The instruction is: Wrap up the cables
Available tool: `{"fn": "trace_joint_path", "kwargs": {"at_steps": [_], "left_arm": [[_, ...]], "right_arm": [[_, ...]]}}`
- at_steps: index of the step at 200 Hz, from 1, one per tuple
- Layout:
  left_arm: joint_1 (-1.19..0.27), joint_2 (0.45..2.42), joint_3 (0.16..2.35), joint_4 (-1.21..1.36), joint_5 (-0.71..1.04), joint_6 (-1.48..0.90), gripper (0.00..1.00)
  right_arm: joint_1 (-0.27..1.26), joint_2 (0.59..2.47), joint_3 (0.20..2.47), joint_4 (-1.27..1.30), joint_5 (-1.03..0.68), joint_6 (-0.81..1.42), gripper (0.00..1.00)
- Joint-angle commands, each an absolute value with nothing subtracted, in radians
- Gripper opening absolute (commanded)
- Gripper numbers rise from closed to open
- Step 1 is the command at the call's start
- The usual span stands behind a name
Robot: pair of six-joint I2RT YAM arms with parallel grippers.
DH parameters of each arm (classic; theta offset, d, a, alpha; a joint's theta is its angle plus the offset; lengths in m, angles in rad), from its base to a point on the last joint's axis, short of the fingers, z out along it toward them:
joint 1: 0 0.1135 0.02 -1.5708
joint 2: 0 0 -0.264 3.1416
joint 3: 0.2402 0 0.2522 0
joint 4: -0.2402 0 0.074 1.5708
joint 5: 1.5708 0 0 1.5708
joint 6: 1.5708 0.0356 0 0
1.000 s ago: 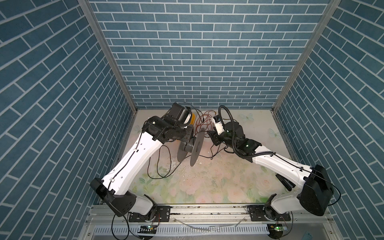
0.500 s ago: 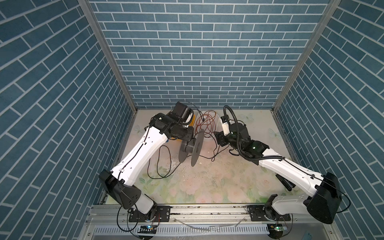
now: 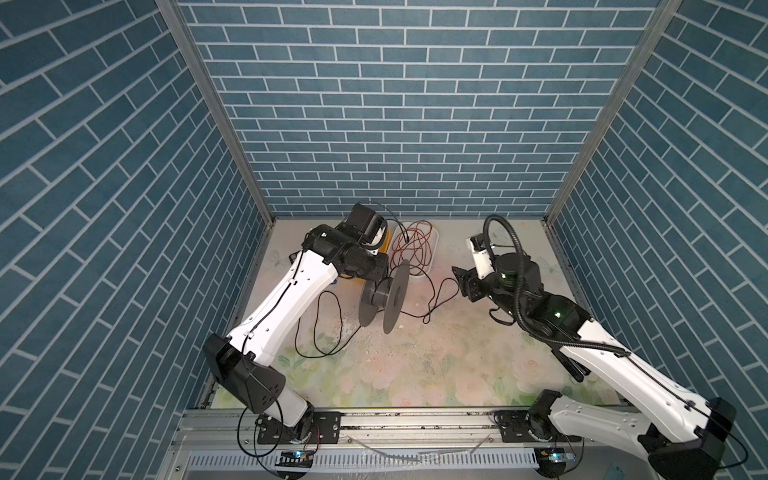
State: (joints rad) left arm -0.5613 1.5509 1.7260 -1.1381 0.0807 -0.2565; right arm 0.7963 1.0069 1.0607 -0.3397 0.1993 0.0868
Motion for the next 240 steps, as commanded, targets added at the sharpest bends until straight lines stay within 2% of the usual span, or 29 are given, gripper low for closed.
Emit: {"fn": "trace_joint_path", "kwargs": {"at_steps": [1,29,63,88,104,130,146,189,240], "left_arm": [[-0.554,1.546,1.735,-1.104,0.104,-0.252,0.00],[-0.554,1.539,1.739,-1.099,0.135,-0.252,0.00],[-0.554,1.529,1.744,-1.104,0.144,-0.253,0.00],[-0.554,1.514,1.734,-1.100,0.153,-0.256,0.00],[-0.554,1.504,1.726,-1.099,0.162,-0.256,0.00],[-0.554,1.484,1.716,-1.107,0.168,-0.247,0.00],[-0.554,1.477,1.723,-1.117,0.171,-0.238,0.00],[-0.553,1.452,1.740,-1.099,0.246,-0.238,0.00],[-0.526,1.416,1.756,-1.042,0.357,-0.270,0.00]], "right_arm": [[0.794,0.967,0.990,-0.340,-0.047,0.057,0.69],[0.795,0.980,0.916,-0.276,-0.134,0.090,0.70],[0.795,1.064,0.838,-0.122,-0.227,0.144,0.64],[0.795,1.123,0.813,0.008,-0.213,0.192,0.60],[0.795,1.164,0.827,0.043,-0.140,0.226,0.48],[0.792,1.200,0.868,0.056,-0.064,0.226,0.14],[0.772,1.219,0.914,0.036,-0.071,0.210,0.00],[0.635,1.346,1.040,-0.015,-0.222,0.253,0.00],[0.571,1.458,1.009,-0.001,-0.313,0.237,0.00]]}}
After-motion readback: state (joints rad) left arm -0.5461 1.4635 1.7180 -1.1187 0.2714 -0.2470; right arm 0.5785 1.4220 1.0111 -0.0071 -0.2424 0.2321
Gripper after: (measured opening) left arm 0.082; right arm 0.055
